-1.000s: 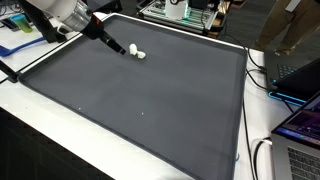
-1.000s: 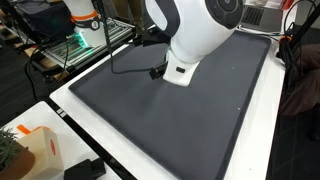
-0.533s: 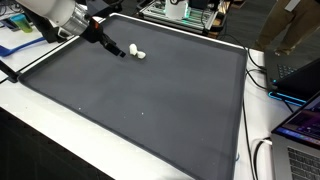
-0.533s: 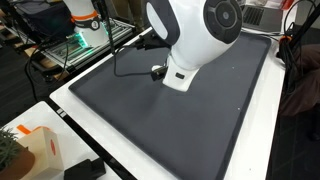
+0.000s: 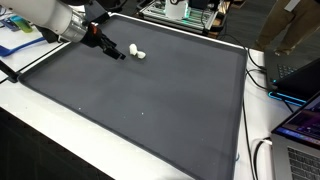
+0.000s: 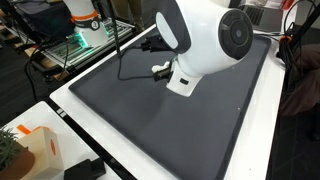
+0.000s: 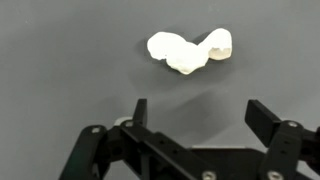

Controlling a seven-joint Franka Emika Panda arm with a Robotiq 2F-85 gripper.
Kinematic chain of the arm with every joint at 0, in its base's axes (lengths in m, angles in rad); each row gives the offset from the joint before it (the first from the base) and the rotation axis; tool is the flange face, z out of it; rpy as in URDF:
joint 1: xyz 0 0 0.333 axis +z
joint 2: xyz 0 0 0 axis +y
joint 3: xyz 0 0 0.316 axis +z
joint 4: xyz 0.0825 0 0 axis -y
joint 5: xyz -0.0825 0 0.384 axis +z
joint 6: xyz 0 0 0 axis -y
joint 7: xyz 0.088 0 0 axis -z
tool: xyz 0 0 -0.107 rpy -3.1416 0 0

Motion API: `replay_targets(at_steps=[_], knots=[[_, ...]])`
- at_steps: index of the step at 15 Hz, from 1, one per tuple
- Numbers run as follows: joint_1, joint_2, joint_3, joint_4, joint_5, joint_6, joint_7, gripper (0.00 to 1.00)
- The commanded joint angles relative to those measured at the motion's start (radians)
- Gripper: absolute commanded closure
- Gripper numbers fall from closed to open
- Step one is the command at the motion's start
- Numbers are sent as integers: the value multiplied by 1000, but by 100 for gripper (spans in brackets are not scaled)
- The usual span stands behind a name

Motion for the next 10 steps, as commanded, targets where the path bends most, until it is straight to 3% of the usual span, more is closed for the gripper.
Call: replay_targets(at_steps=[1,10], knots=[[5,11,-8,15,5,-9,1,0],[15,12,-3,-18,-7,2,-34,0]])
